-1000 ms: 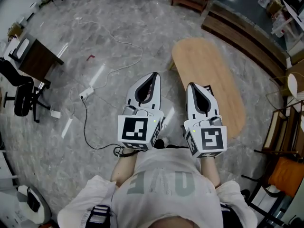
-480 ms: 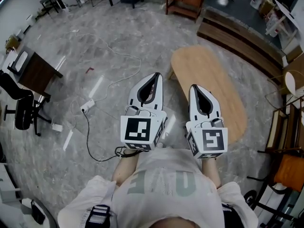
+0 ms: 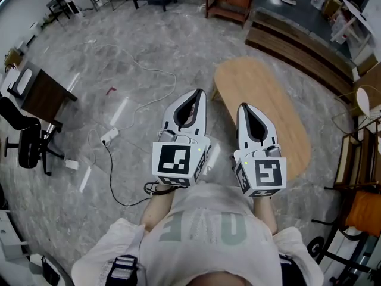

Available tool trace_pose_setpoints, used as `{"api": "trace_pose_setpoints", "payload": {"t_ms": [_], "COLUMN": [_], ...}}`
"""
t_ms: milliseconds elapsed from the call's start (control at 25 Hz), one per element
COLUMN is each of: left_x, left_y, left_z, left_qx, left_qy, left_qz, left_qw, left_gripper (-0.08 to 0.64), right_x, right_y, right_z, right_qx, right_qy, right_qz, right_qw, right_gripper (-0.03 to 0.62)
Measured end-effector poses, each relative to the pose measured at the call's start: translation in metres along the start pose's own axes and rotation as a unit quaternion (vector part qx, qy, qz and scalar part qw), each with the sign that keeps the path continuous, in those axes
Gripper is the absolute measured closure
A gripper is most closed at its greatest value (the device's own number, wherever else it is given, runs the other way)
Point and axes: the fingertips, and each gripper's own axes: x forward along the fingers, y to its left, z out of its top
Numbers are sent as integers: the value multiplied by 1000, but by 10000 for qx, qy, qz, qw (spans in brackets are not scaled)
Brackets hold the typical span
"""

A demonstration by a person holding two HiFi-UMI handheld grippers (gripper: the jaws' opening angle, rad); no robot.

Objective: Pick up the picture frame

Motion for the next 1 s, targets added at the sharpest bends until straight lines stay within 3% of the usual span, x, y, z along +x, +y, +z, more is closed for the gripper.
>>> {"api": "trace_pose_setpoints", "payload": {"t_ms": [360,600,800,1000], "left_x": [26,57,81,84], "left_y": [-1,3,5,2], "left_z": [-8,-46,-107,-213], "left_qx": [41,-29,-291,-293], "left_qy": [86,321,347,892], "left_qz": [-118,-115,-53,-110], "left_qw": [9999,9994,9990,9955], "left_gripper": [551,551,551,551], "right_x": [21,52,78,85], "right_y": [-17,-42,-62,-75], "right_z": [1,-16,-75,-186], "right_qx": [-171,-235,-147,63], "right_qy": [-11,-36,27,374], "right_qz": [-28,-63,-163,-399], "right_qw": [9998,9997,9998,9985], "right_gripper": [588,588,588,588]}}
